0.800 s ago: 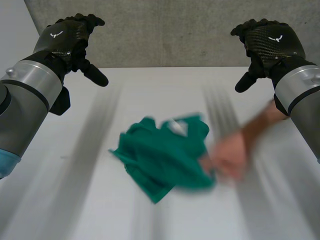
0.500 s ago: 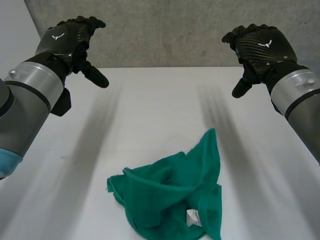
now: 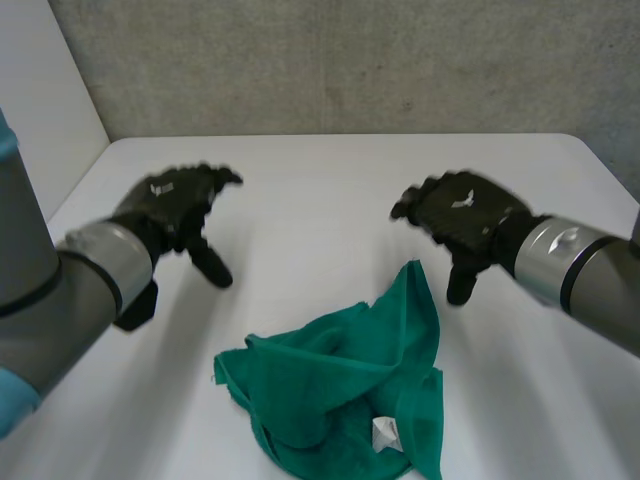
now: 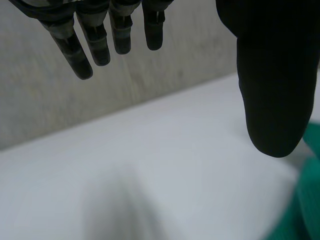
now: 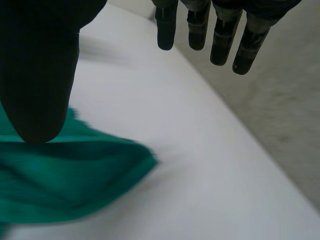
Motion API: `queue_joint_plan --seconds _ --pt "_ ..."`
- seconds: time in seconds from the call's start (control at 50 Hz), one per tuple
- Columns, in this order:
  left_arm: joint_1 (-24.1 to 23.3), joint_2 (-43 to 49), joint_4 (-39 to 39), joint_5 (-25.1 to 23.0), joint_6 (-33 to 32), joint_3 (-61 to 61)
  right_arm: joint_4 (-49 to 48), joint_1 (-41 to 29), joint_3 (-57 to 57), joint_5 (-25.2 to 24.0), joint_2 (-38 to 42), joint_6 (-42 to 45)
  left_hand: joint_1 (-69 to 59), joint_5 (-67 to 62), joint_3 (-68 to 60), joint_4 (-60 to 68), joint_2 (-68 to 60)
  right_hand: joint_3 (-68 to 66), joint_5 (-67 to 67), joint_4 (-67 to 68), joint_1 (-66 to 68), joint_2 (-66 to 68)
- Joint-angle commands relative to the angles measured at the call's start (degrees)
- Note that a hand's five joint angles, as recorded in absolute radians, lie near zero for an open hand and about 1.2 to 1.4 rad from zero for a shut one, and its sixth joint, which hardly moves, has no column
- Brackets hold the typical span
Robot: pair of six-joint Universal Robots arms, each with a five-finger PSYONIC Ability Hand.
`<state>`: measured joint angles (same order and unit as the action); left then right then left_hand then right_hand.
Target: Fold the towel.
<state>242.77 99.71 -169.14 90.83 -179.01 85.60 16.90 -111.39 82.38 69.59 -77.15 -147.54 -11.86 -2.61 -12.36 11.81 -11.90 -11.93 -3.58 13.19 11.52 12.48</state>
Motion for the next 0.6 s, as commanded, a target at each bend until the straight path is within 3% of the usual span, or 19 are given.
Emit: queue_joint_plan --seconds 0.02,0.16,0.28,0.3,0.34,0.38,0.4,0.42,0.44,0.46,0.5,0.6 --pt "0.69 3.47 -0.31 -4.77 -6.17 9.23 1.47 -1.28 1.82 -6.39 5.68 0.5 -1.88 -1.14 -1.39 1.93 -1.84 1.93 3.58 -3.19 -1.52 -2.48" --pt "1.3 10.4 -2.76 -13.2 -5.91 10.47 -1.51 -1.81 1.21 -7.19 11.66 1.38 -3.9 -3.15 -3.4 3.95 -3.86 -0.67 0.98 -0.59 1.08 0.11" --pt "0.6 13.4 -5.67 -14.98 -5.73 9.59 -5.47 -1.73 0.42 -6.58 16.41 4.28 -8.45 -7.7 -7.95 8.5 -8.4 -7.73 -6.08 6.47 8.14 7.18" --pt "0.51 13.75 -5.93 -14.98 -5.73 9.42 -7.13 -1.64 -0.46 -6.58 18.24 5.76 -9.78 -9.03 -9.28 9.83 -9.74 -14.91 -13.26 13.64 15.31 14.35" --pt "-0.02 14.72 -6.64 -14.98 -5.47 8.01 -7.58 -1.64 -0.82 -6.58 18.79 6.04 -24.21 -23.46 -23.71 24.26 -24.17 -18.51 -16.86 17.25 18.92 17.95" --pt "-0.19 15.33 -6.9 -14.98 -5.21 6.7 -9.95 -1.55 -2.57 -6.49 20.72 5.95 -39.79 -39.05 -39.29 39.84 -39.75 -40.63 -38.98 39.37 41.04 40.07" --pt "-0.28 15.6 -6.99 -14.98 -5.12 6.17 -9.96 -1.55 -2.57 -6.49 20.72 5.95 -47.06 -46.31 -46.56 47.11 -47.02 -40.72 -39.07 39.45 41.12 40.16" --pt "-0.28 15.6 -6.99 -14.98 -5.12 6.16 -10.57 -1.55 -3.1 -6.49 21.07 5.87 -47.13 -46.39 -46.64 47.18 -47.09 -49.38 -47.73 48.11 49.78 48.82" --pt "-0.45 16.56 -6.99 -14.98 -5.2 4.16 -11.36 -1.72 -4.49 -6.4 21.86 5.69 -62.62 -61.87 -62.12 62.67 -62.58 -67.78 -66.13 66.52 68.19 67.22" --pt "-0.46 16.92 -6.99 -14.98 -5.47 3.01 -11.62 -1.81 -5.38 -6.31 22.21 5.69 -68.08 -67.34 -67.58 68.13 -68.04 -68.07 -66.42 66.81 68.48 67.51" --pt "-0.54 17.18 -6.99 -14.98 -5.64 1.78 -12.07 -1.99 -10.54 -5.44 22.83 4.73 -68.14 -67.39 -67.64 68.19 -68.1 -68.07 -66.42 66.81 68.48 67.52" --pt "-0.19 17.19 -7.08 -12.87 -5.82 -17.89 -13.91 -2.43 -18.66 -1.21 22.57 -0.38 -68.14 -67.39 -67.64 68.19 -68.1 -68.07 -66.42 66.81 68.48 67.52"
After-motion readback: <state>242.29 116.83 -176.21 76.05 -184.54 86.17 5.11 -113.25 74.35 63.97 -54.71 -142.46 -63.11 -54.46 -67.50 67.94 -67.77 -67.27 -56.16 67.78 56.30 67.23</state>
